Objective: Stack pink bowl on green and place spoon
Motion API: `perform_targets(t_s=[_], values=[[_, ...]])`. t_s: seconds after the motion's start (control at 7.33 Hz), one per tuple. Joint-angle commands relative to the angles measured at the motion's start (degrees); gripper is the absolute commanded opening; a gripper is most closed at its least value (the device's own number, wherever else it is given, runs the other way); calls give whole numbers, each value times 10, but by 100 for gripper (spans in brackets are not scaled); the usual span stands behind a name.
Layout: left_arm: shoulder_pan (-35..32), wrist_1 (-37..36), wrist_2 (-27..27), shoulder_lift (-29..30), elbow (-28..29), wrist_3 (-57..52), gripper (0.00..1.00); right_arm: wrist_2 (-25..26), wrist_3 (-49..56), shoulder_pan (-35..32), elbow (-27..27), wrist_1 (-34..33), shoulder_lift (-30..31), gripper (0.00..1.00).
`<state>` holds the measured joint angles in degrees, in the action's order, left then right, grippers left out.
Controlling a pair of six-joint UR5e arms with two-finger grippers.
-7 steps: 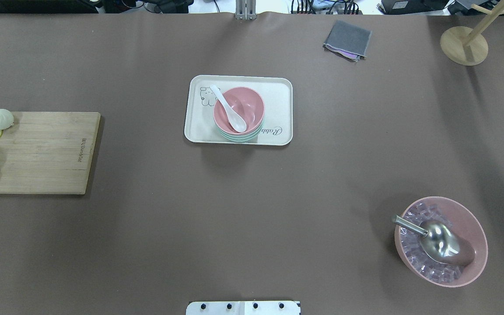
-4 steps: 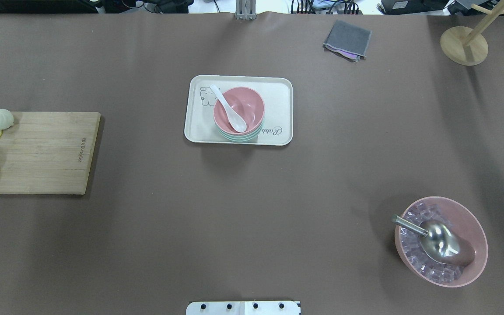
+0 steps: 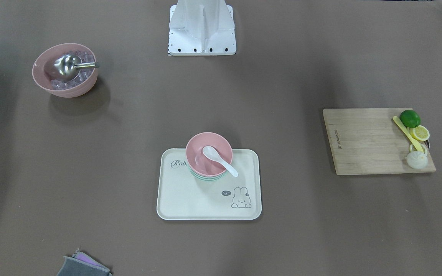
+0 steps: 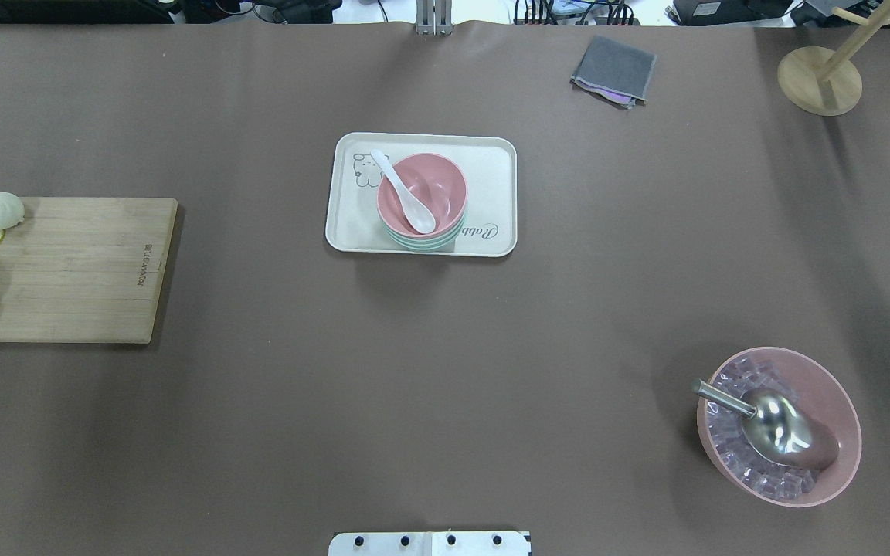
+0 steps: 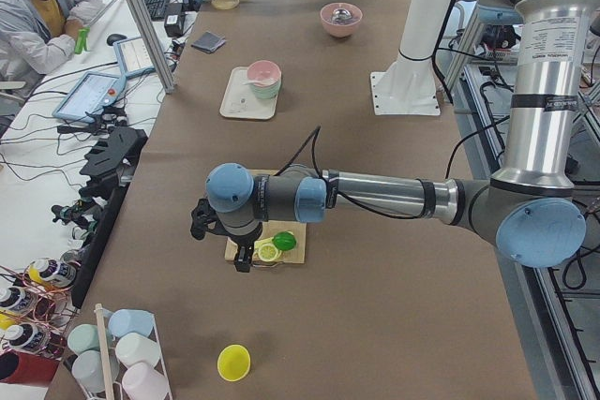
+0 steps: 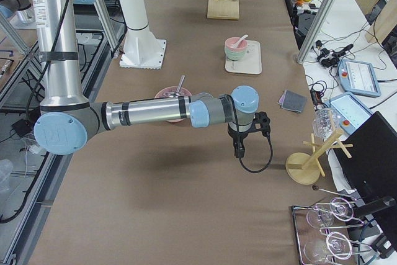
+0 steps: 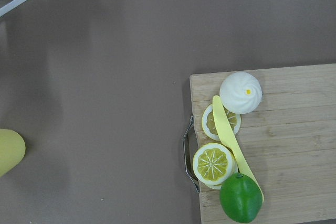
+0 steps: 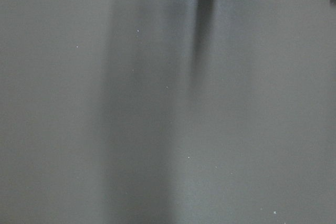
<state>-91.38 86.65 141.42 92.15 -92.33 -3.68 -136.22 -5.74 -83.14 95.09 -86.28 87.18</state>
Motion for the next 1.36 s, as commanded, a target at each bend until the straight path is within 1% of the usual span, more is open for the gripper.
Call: perform_targets(t_s=[0.0,0.55,0.68,0.95,1.23], values=[[-2,1,0,-1,2,2,98,1,-1,-5,-2,-1,3,100],[-2,8,1,-6,-3,1,98,-1,-2,-4,-3,1,-6,100],[-1,7,-1,-6,4,-3,98,1,-8,-4,7,1,-6,100],[-1,13,0,-44,-38,1,98,3,-5,-4,1,1,-7,100],[-1,13,-1,-46,-39,2,98,2,-1,-5,6,1,-4,100]])
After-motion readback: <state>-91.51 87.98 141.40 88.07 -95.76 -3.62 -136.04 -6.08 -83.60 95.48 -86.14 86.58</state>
